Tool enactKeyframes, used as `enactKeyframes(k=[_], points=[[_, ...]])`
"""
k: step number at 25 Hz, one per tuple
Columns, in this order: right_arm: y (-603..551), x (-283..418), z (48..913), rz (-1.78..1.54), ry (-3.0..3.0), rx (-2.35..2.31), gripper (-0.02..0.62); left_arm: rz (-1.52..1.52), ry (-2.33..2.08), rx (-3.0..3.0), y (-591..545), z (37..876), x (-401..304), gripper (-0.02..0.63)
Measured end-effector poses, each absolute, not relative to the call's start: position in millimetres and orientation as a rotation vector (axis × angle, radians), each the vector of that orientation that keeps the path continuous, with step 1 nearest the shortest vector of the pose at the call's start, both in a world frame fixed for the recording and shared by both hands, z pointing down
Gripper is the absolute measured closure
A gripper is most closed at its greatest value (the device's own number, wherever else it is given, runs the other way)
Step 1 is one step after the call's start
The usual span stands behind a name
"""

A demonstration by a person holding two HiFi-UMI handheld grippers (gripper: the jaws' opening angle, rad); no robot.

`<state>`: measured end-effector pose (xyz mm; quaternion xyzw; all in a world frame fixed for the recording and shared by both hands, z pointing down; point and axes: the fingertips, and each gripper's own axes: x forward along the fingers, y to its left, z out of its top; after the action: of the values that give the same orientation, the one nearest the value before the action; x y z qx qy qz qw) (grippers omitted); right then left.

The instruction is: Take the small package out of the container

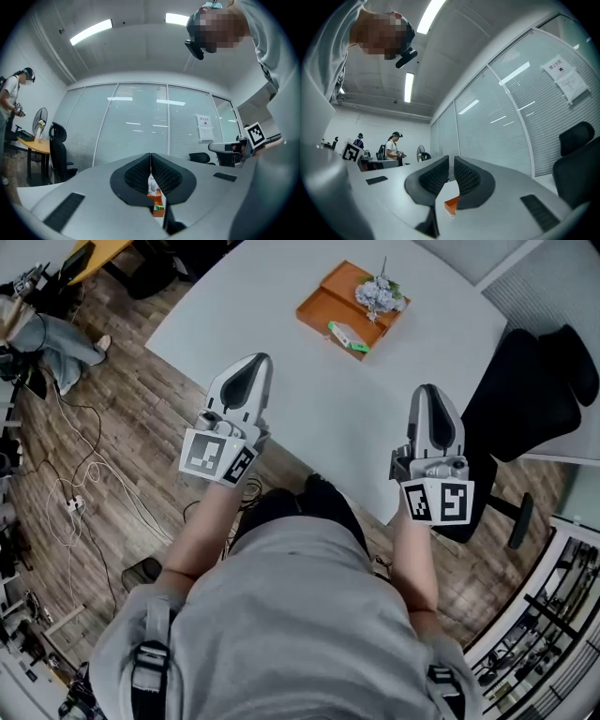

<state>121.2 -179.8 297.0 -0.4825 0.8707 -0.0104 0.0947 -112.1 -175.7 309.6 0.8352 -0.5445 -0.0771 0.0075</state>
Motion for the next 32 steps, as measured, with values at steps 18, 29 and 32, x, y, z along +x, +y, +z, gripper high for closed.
enactKeyframes(k=[18,29,32], points=[[-334.8,104.1,379.1,-0.112,2.765,-1.481,0.531,-0.183,-1.565,2.631,-336.3,355.6,-89.2,0.586],[-412.3,44.8,483.9,-0.240,2.967,-1.474,0.531,-0.113,-1.501,2.577,-396.3,403.4,-107.6,0.586],[-421.9,25.4,519.0,-0.281,3.090,-1.417,0.531,-0.103,-1.495,2.567,-402.8,414.2,-111.5,0.586]])
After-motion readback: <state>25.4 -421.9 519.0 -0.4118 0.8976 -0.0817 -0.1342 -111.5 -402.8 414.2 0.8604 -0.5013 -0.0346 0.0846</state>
